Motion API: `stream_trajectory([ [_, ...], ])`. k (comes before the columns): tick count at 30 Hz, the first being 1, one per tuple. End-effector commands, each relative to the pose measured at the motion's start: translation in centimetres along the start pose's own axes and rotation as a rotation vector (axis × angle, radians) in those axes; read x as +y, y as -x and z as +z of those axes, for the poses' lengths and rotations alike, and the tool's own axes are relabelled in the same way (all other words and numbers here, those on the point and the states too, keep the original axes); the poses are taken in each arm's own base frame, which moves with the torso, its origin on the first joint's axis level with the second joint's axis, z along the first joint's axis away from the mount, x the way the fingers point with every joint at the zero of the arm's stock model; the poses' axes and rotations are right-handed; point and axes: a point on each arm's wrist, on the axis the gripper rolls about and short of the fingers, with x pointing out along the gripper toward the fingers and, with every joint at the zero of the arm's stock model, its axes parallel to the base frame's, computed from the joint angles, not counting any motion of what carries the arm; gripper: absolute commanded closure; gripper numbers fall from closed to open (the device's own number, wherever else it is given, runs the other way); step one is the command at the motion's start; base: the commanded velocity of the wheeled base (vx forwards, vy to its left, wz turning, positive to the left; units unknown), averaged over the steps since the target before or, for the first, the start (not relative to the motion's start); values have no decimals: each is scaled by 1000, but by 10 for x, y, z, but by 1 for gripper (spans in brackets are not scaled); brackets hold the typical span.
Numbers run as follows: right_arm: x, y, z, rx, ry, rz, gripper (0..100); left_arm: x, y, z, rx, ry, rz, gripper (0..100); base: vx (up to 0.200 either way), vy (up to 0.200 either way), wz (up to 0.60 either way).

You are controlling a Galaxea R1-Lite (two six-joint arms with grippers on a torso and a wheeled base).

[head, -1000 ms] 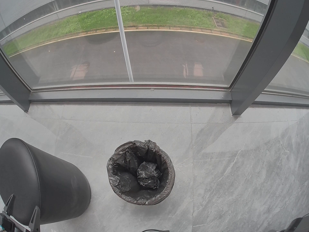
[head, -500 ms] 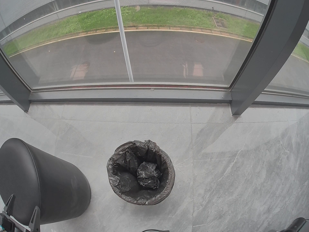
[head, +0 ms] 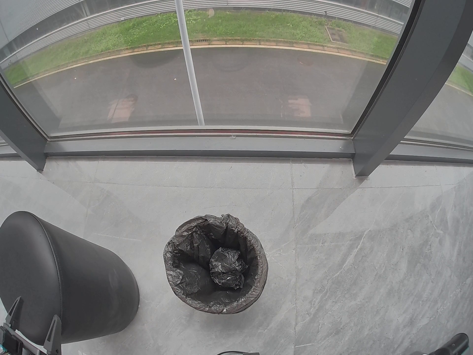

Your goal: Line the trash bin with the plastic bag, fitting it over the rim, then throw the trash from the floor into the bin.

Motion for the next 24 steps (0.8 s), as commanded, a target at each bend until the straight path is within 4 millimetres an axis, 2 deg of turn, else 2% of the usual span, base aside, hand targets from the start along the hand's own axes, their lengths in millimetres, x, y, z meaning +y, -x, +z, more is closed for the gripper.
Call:
stream_trajectory([
  [1, 17, -44, -16, -175, -63, 93, 0, 0, 0, -5, 2, 0, 0, 0, 0, 0, 0],
  [2, 18, -46, -16, -181, -65, 97, 0, 0, 0, -5, 2, 0, 0, 0, 0, 0, 0],
  [3, 28, -67, -23, -252, -74, 141, 0, 0, 0, -5, 2, 0, 0, 0, 0, 0, 0],
  [5, 36, -86, -33, -321, -34, 198, 0, 0, 0, -5, 2, 0, 0, 0, 0, 0, 0],
  [9, 46, -105, -54, -396, 62, 293, 0, 0, 0, -5, 2, 0, 0, 0, 0, 0, 0],
  [13, 48, -108, -63, -311, 77, 334, 0, 0, 0, -5, 2, 0, 0, 0, 0, 0, 0],
  [18, 49, -109, -65, -269, -3, 394, 0, 0, 0, -5, 2, 0, 0, 0, 0, 0, 0],
  [24, 49, -109, -68, -252, 71, 420, 0, 0, 0, -5, 2, 0, 0, 0, 0, 0, 0],
])
